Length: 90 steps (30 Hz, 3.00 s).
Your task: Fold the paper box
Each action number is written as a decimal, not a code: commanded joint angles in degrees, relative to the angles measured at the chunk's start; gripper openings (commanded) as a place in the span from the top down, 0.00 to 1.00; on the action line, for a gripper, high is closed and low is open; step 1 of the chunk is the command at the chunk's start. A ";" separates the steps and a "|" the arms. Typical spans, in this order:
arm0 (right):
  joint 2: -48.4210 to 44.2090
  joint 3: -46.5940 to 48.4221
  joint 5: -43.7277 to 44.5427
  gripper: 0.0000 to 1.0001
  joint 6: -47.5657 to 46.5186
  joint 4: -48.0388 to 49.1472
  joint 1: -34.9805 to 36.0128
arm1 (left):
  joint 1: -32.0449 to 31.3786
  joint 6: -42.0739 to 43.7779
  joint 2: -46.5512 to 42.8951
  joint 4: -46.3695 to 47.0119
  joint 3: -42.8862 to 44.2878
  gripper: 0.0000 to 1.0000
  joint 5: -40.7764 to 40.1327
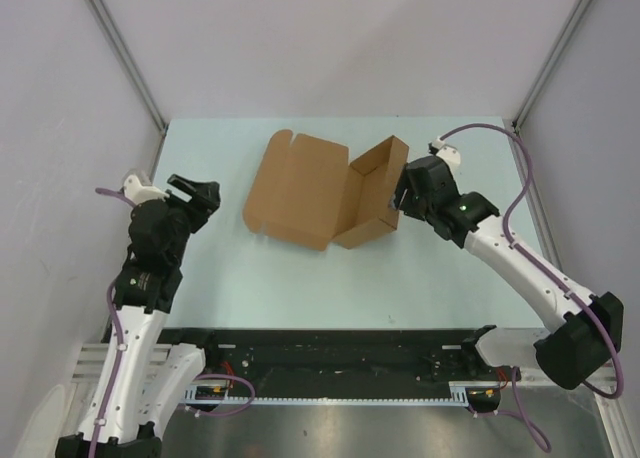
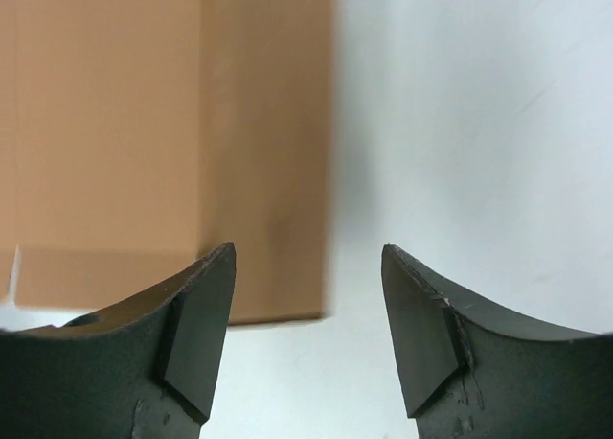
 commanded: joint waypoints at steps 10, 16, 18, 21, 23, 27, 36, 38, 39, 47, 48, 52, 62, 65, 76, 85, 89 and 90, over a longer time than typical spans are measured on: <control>5.92 7.39 0.05 0.31 -9.17 16.90 -11.33 | -13.88 -4.88 -3.30 3.50 -11.55 0.24 -4.37; 15.51 21.73 -0.30 0.28 -14.72 11.80 -8.34 | -14.68 -9.01 0.65 8.93 -15.15 0.20 -2.62; 16.83 23.32 -1.88 0.28 -14.80 12.49 -8.08 | -14.68 -9.45 4.60 10.52 -13.76 0.20 -0.69; 21.39 31.62 -1.27 0.28 -18.13 11.71 -6.24 | -14.77 -8.49 9.26 9.91 -10.86 0.20 0.37; 27.45 38.14 0.65 0.27 -22.88 9.44 -3.52 | -14.94 -8.49 10.32 9.91 -10.84 0.20 0.81; 39.05 54.67 1.02 0.28 -29.21 5.29 -0.26 | -15.12 -9.37 8.83 11.84 -14.44 0.21 1.52; 50.92 57.60 1.35 0.30 -32.55 6.35 0.45 | -15.38 -8.93 6.02 11.05 -20.16 0.21 2.75; 51.63 56.29 4.96 0.30 -33.87 6.17 0.71 | -15.38 -8.93 6.02 11.40 -20.77 0.21 2.84; 51.90 55.50 6.10 0.30 -34.66 6.00 0.63 | -15.38 -8.93 6.02 11.84 -21.21 0.21 2.84; 44.89 41.89 16.04 0.30 -33.80 6.34 -0.25 | -15.73 -9.19 8.83 14.21 -21.30 0.21 3.63; 43.30 37.00 16.04 0.31 -33.36 7.13 -0.34 | -15.82 -9.28 9.00 14.82 -21.48 0.21 3.71; 35.31 25.57 15.60 0.31 -29.49 9.68 -0.87 | -16.52 -9.89 10.06 15.62 -21.83 0.21 3.72; 20.27 2.79 14.90 0.32 -20.17 10.30 3.61 | -19.86 -11.04 12.34 16.76 -22.18 0.21 2.22; 18.42 -0.48 13.50 0.31 -17.36 10.04 5.81 | -20.83 -10.95 12.96 16.85 -22.10 0.21 1.34; 13.15 -14.46 14.11 0.30 -6.11 11.53 16.18 | -22.15 -10.60 13.05 14.31 -23.24 0.21 -1.03; 1.56 -14.73 21.65 0.27 -3.64 6.79 22.51 | -27.68 -11.12 11.65 12.63 -23.33 0.21 -4.01; -5.31 -14.65 26.05 0.26 -9.08 6.17 21.38 | -31.37 -12.44 10.33 13.07 -23.33 0.21 -6.39; -6.10 -14.65 26.84 0.26 -10.66 6.43 20.15 | -32.94 -13.49 10.15 13.33 -23.59 0.21 -7.35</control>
